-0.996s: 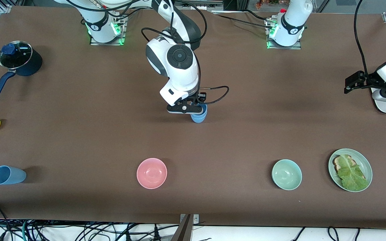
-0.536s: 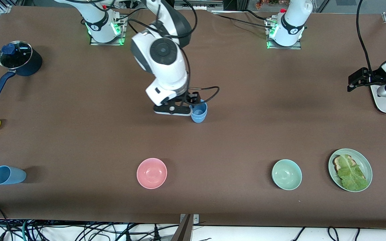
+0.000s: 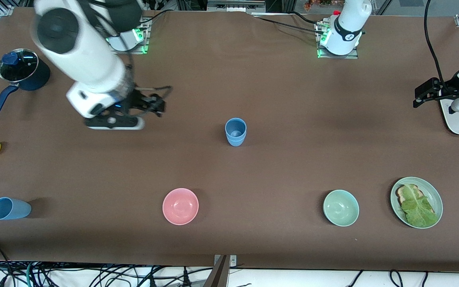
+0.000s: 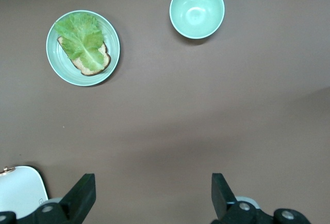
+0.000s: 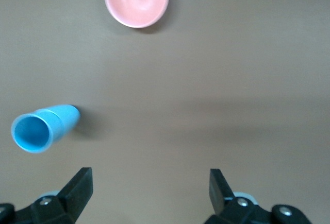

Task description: Stack blue cups with both arms

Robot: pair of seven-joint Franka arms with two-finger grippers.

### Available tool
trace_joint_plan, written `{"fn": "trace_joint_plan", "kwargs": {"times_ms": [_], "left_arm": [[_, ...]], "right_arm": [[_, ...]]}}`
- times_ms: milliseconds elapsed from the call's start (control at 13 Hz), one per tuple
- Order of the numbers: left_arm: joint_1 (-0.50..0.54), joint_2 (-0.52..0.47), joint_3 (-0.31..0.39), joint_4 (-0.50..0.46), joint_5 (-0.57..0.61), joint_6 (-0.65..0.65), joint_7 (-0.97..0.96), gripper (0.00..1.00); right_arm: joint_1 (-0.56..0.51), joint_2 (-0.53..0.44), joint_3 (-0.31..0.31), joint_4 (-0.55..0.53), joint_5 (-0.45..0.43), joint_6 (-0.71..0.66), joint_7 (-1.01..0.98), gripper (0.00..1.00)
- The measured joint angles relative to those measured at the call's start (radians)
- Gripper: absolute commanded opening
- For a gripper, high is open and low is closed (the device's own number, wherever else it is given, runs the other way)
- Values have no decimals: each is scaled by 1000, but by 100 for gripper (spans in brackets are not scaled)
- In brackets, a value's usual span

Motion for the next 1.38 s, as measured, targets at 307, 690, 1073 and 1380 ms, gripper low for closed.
{"fn": "trace_joint_plan", "kwargs": {"times_ms": [307, 690, 1073, 1380], "left_arm": [[0, -2, 7, 14, -4, 0, -64, 99], [-5, -2, 7, 15, -4, 0, -154, 99], [-9, -2, 7, 15, -4, 0, -195, 99], [-9, -1, 7, 15, -4, 0, -198, 99]], "right_arm": [[-162, -114, 1, -33, 0, -126, -174, 100], [-310, -179, 0, -74, 0, -163, -350, 100], [-308, -181, 10, -93, 0, -164, -336, 100], [-294, -174, 17, -93, -9, -163, -290, 100]]}}
